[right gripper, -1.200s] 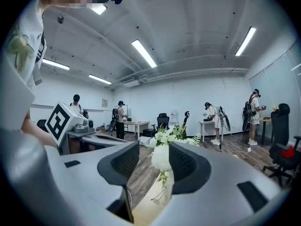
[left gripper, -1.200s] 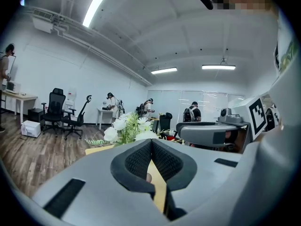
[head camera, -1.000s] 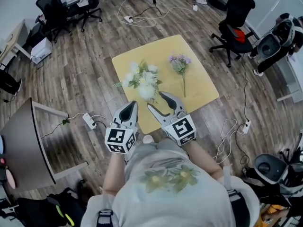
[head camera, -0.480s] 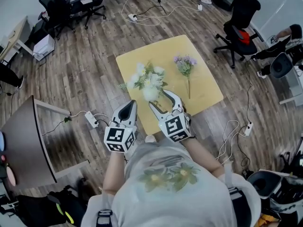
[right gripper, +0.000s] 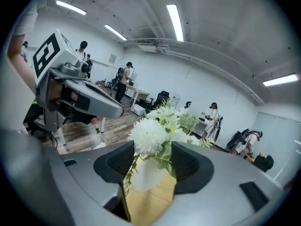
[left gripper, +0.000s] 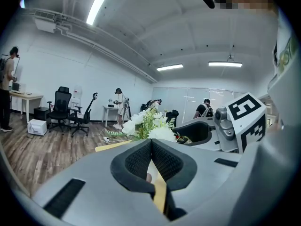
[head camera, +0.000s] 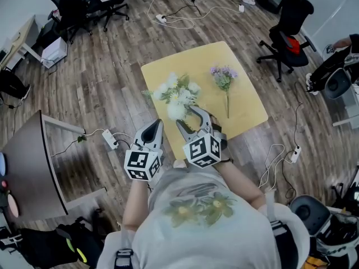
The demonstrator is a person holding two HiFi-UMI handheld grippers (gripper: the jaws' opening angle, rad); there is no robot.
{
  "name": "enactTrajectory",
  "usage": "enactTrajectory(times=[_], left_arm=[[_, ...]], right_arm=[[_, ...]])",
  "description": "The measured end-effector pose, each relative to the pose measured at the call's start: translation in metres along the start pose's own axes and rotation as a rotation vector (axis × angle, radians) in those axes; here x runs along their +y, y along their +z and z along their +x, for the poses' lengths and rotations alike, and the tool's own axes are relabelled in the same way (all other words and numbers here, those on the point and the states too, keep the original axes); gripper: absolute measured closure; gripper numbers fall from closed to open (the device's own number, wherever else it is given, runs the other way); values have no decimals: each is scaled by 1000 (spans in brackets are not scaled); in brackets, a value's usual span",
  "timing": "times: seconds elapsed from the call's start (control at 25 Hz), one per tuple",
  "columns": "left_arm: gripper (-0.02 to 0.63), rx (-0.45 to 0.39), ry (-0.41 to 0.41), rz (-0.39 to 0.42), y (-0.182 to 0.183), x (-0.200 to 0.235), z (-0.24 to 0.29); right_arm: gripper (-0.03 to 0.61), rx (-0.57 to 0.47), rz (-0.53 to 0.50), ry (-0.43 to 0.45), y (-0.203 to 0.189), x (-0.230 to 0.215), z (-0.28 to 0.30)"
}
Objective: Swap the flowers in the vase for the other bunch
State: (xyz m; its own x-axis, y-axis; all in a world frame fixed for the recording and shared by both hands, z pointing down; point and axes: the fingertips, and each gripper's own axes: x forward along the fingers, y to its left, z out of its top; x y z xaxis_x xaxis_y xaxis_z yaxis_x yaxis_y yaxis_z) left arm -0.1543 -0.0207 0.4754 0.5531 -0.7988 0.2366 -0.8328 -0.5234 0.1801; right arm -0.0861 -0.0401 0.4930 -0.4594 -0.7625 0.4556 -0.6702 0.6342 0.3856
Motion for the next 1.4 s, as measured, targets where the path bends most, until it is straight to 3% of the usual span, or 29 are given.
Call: enactTrajectory(times=[0.24,0.44,0.48,0.52,0.56,0.84,1.4], left_arm=[[595,9,6,-9,-2,8,3],[596,8,5,-17,0,13,4],[595,8,6,-18,-1,13,2],[595,9,6,-20,-3,13,1],[595,11,7,-21,-4,15,0],[595,21,19,-34,-16,30,-2],[595,34,14,-35,-13,41,18]], right_arm=[[331,-4,-133,-18,18,4,7],[332,17,-139,34,18,10,20],[349,10,-144,32,18,11,21],[418,1,-148,27,19,12,20],[446,-6,-147,25,20,13,21],[521,-65,2,95,23,16,24],[529,-205,111,61,40,-33,7]])
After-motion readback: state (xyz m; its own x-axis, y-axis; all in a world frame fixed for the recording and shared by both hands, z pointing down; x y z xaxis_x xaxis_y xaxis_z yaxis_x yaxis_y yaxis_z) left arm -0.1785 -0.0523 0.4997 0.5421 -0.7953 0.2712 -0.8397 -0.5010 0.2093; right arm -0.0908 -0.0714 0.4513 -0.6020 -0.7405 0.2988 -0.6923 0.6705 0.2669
